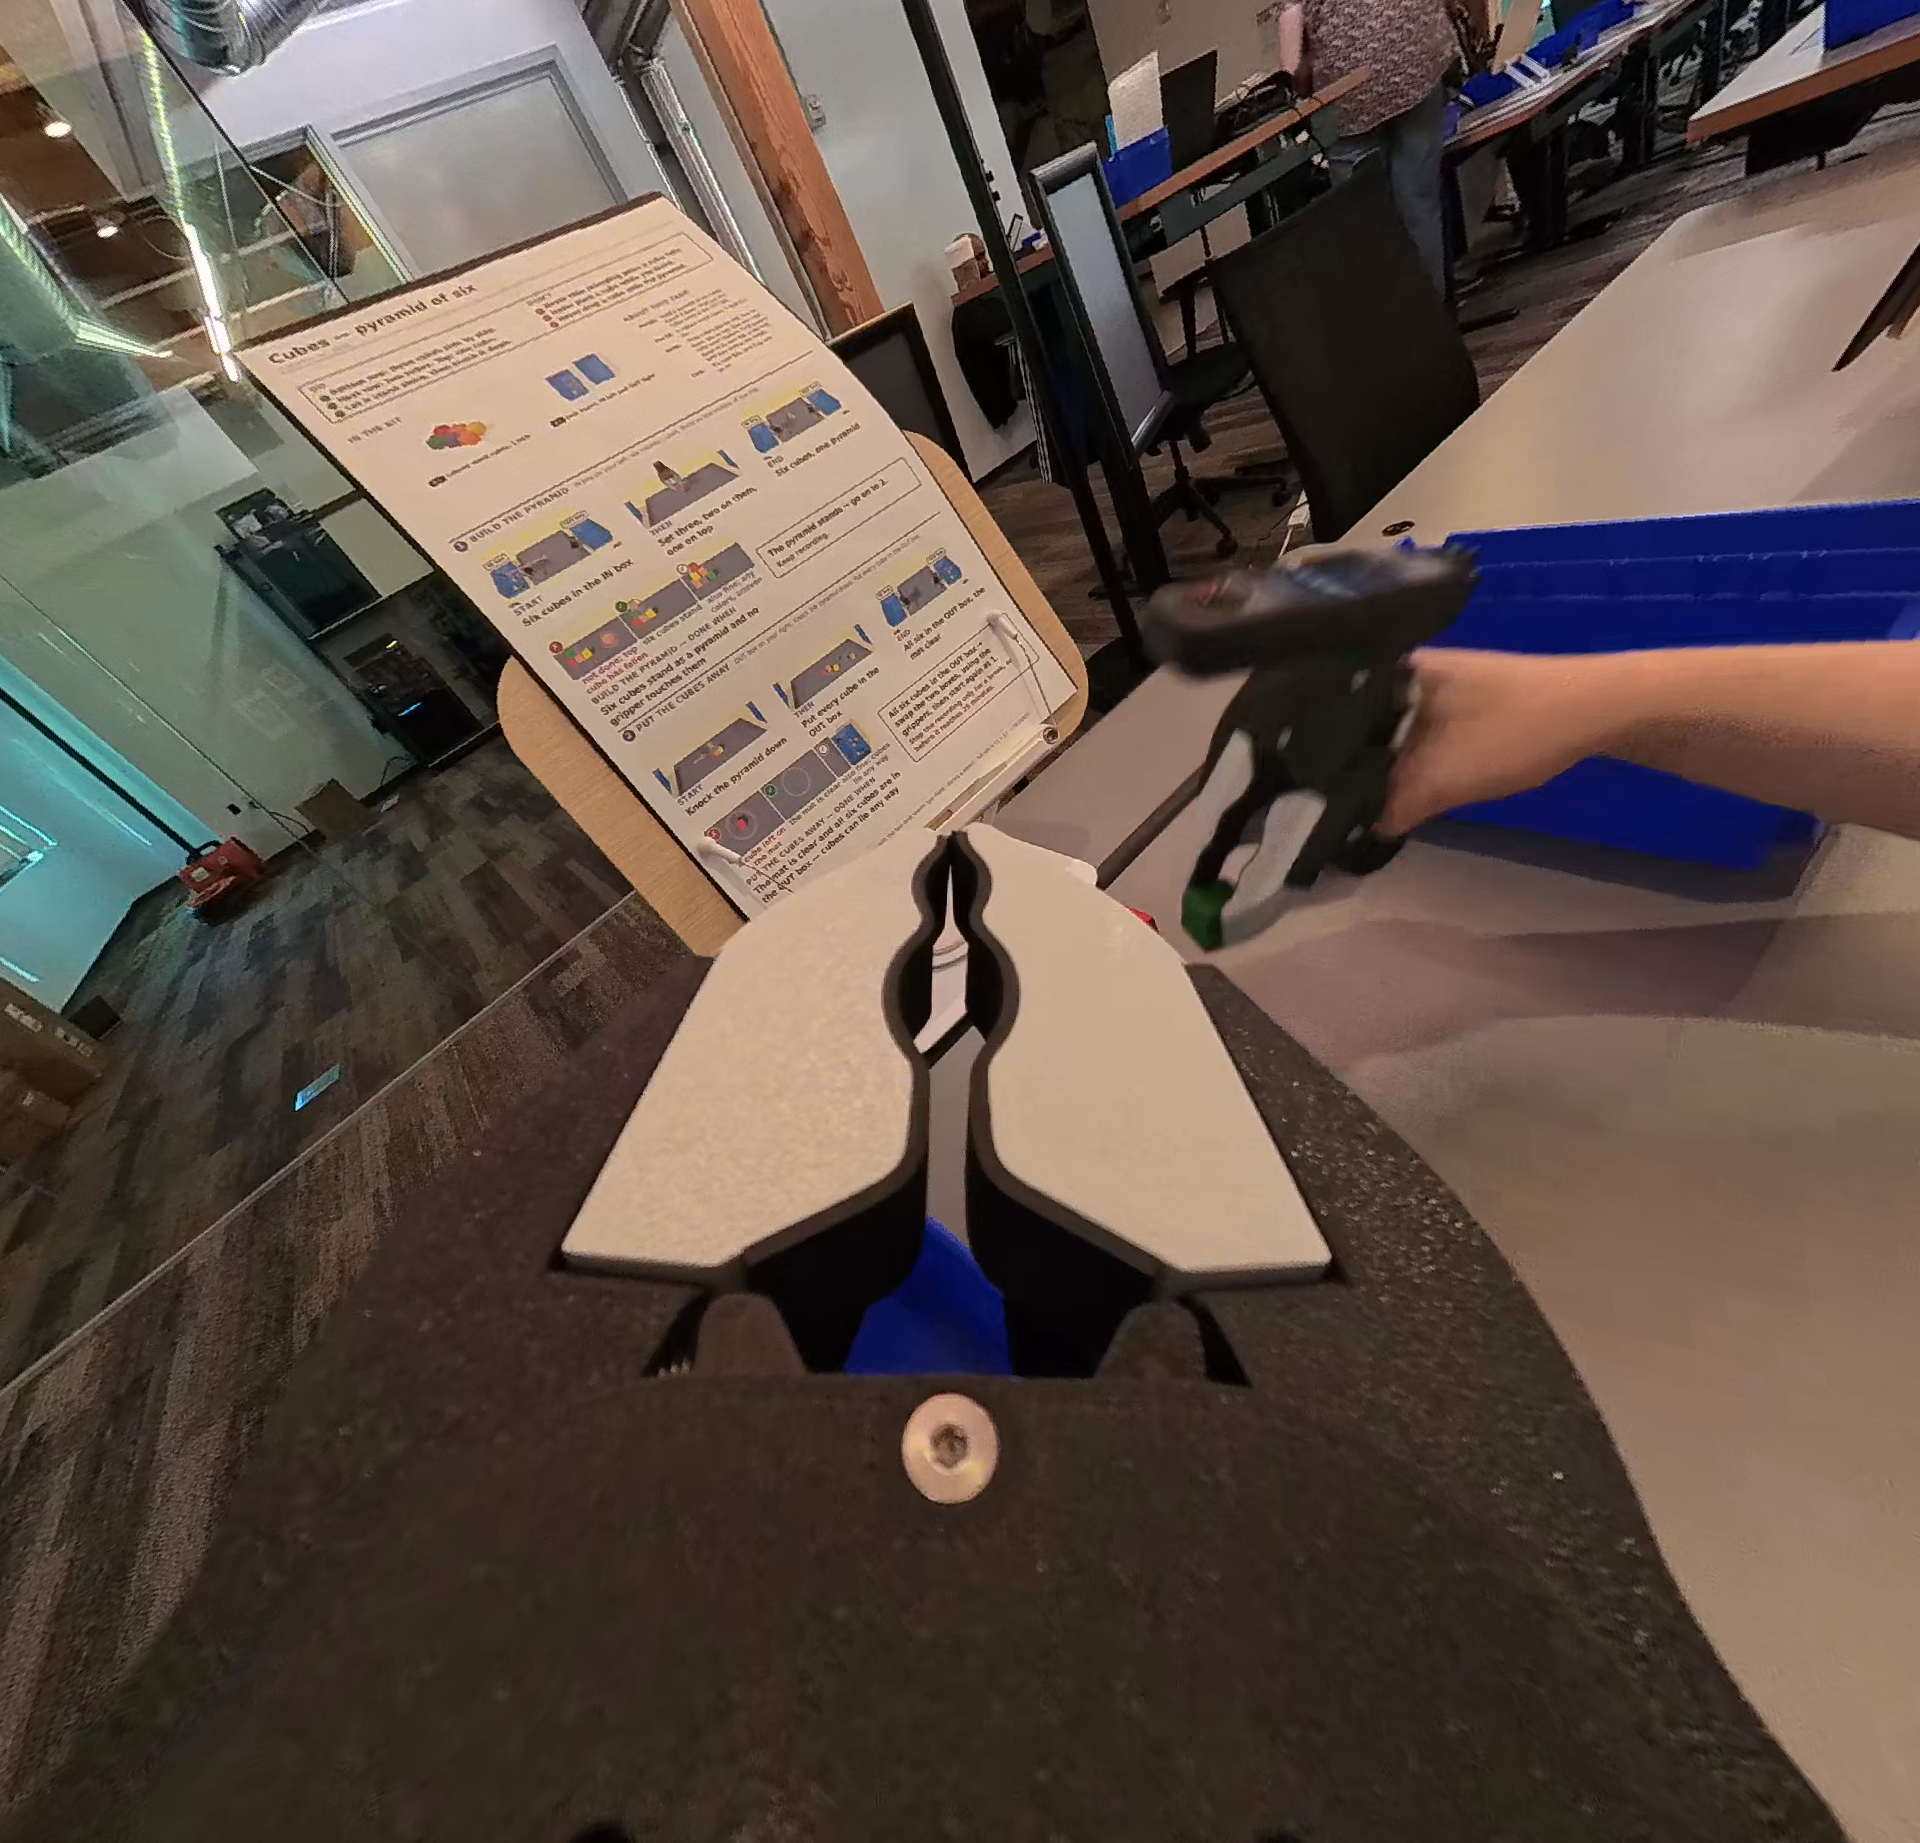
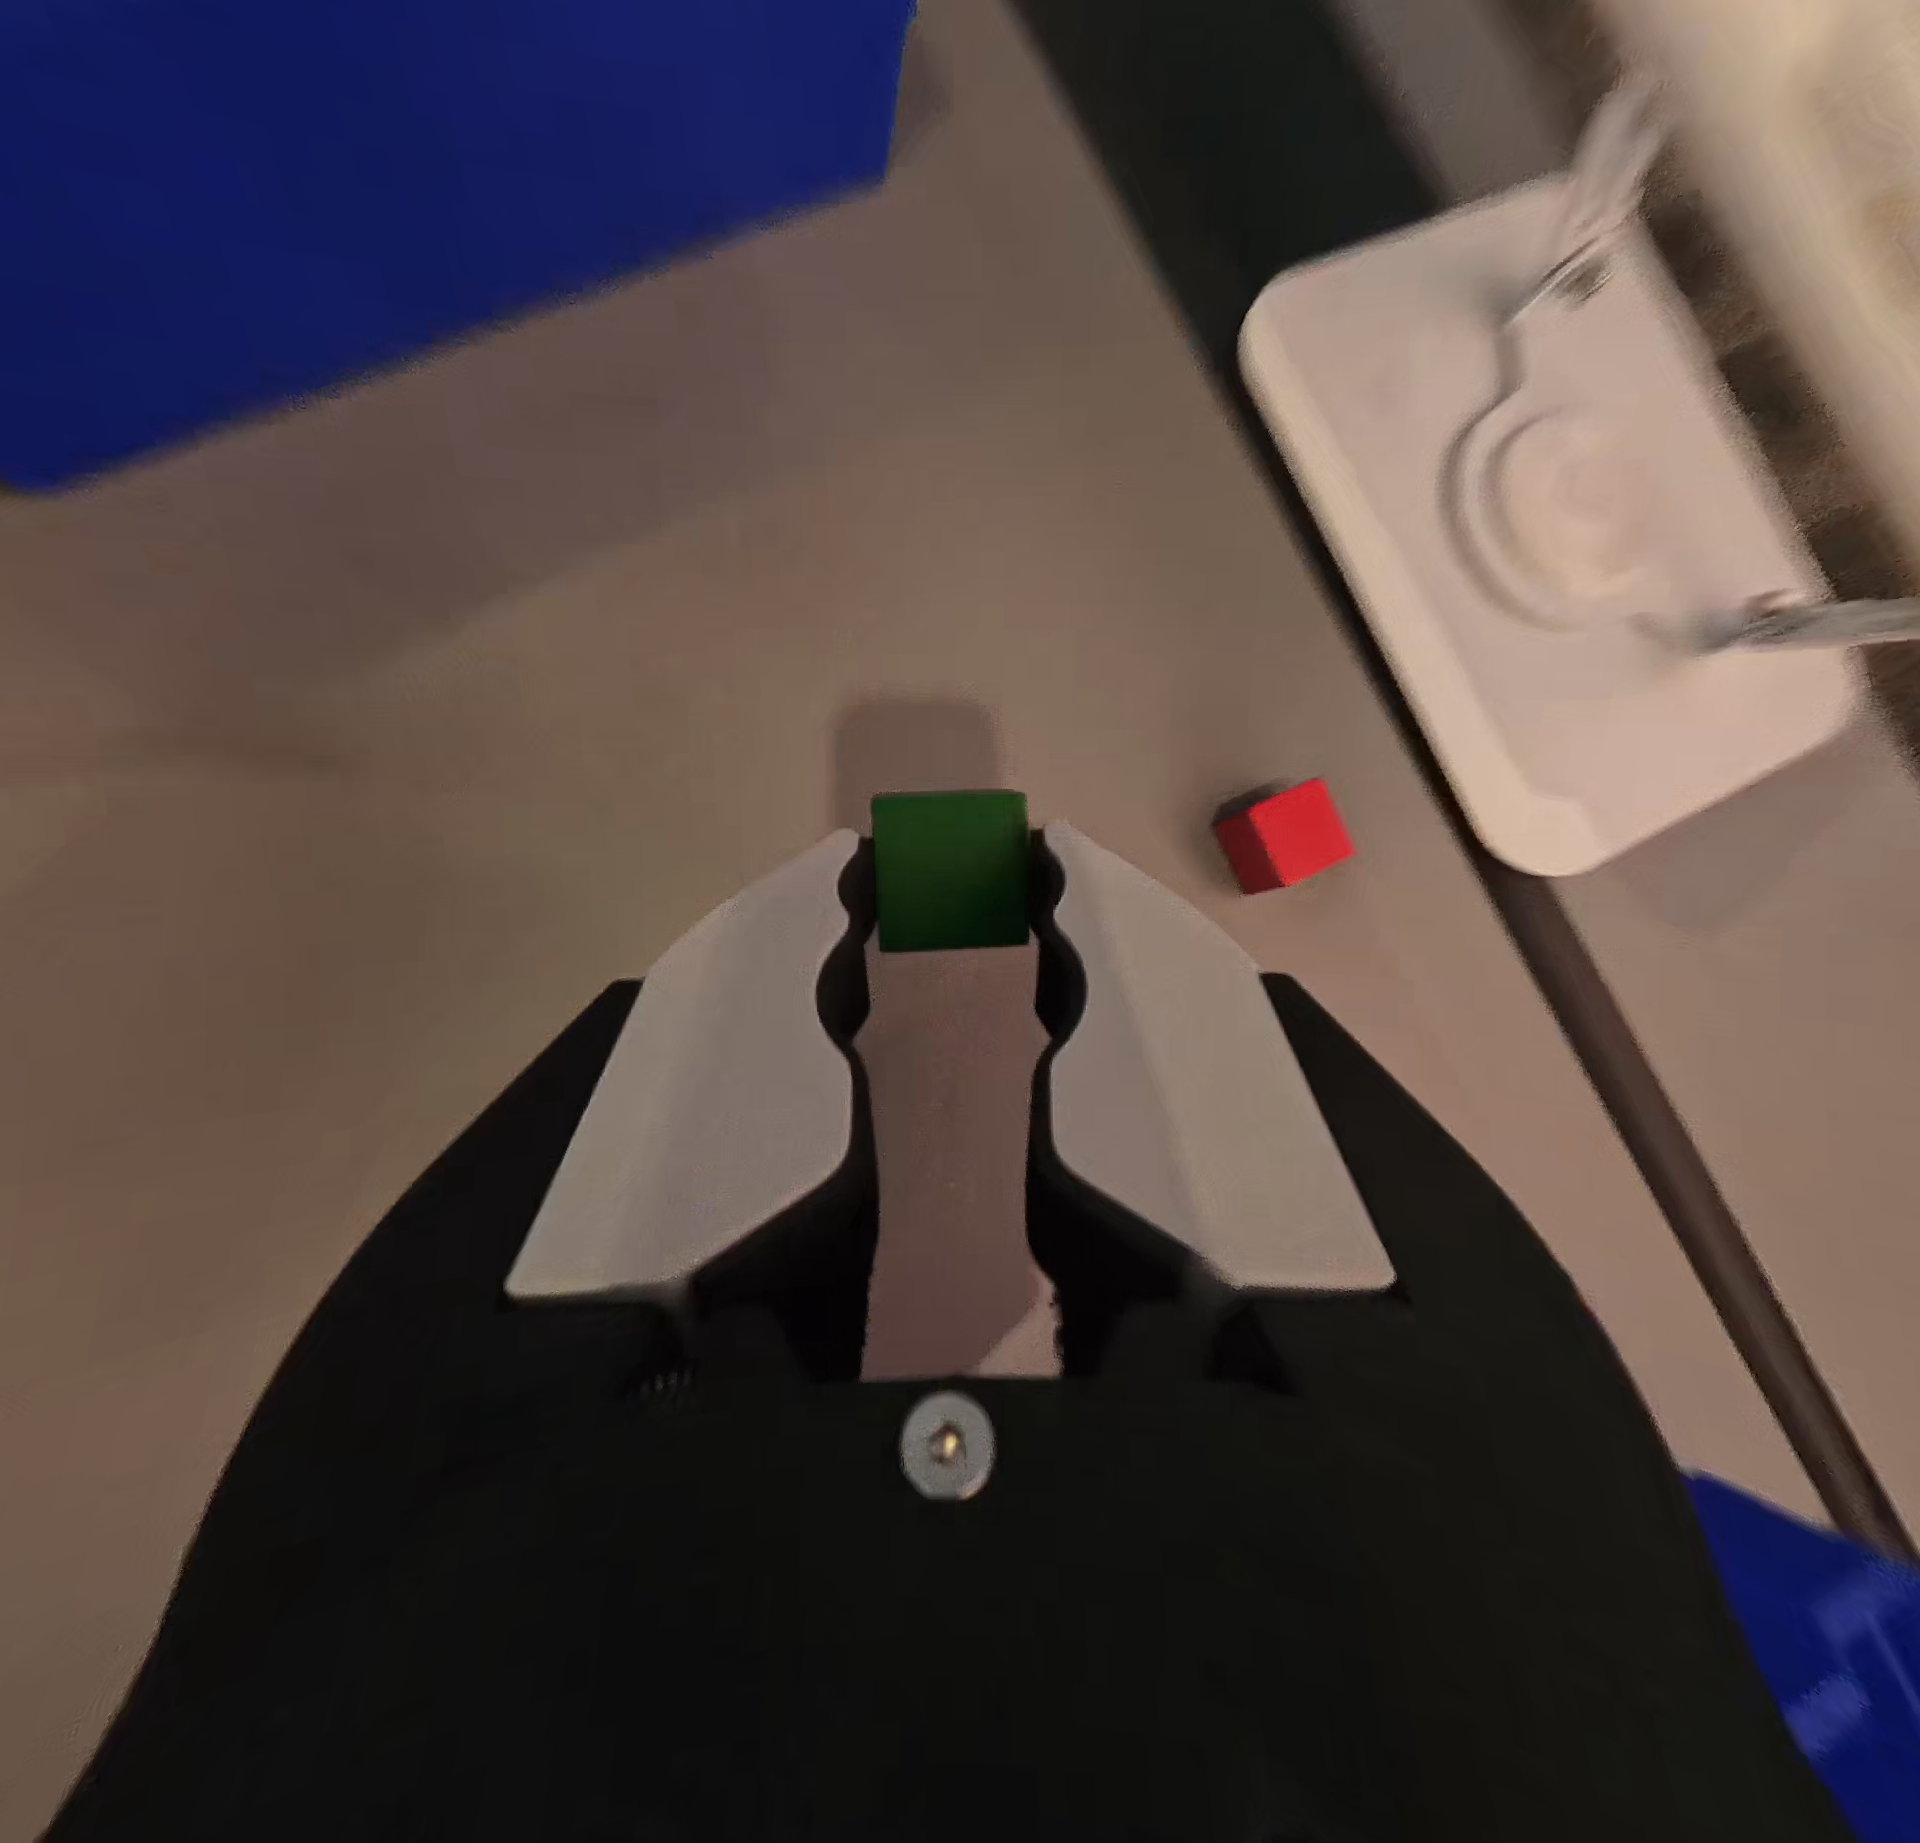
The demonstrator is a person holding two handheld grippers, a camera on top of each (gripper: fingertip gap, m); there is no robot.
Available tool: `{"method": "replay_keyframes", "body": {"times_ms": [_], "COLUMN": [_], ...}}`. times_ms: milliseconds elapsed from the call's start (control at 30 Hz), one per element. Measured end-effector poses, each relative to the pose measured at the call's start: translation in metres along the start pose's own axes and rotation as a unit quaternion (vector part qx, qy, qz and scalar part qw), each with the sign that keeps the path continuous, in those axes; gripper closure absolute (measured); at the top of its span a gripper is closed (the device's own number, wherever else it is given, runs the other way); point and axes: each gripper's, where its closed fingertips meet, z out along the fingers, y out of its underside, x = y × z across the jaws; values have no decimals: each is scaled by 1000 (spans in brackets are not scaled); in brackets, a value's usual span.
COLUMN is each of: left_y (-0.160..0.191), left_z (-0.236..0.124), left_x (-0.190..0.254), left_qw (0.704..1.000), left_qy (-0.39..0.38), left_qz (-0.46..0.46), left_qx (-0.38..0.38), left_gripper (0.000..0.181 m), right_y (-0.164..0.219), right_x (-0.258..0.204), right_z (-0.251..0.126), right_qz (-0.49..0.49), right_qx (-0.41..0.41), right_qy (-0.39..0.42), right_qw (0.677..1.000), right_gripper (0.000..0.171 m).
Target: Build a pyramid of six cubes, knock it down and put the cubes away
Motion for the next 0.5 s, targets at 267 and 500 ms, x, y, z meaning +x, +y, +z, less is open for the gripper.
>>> {"method": "replay_keyframes", "body": {"times_ms": [267,500], "left_y": [-5,-5], "left_z": [-1,2], "left_x": [3,6], "left_qw": [1000,1000], "left_qy": [2,5], "left_qz": [0,0], "left_qx": [7,4], "left_gripper": [181,181], "right_y": [75,227], "right_x": [78,88], "right_z": [-191,-132], "right_qz": [147,293], "right_qx": [73,-113], "right_qy": [182,104], "right_qw": [969,944], "right_gripper": [142,140]}}
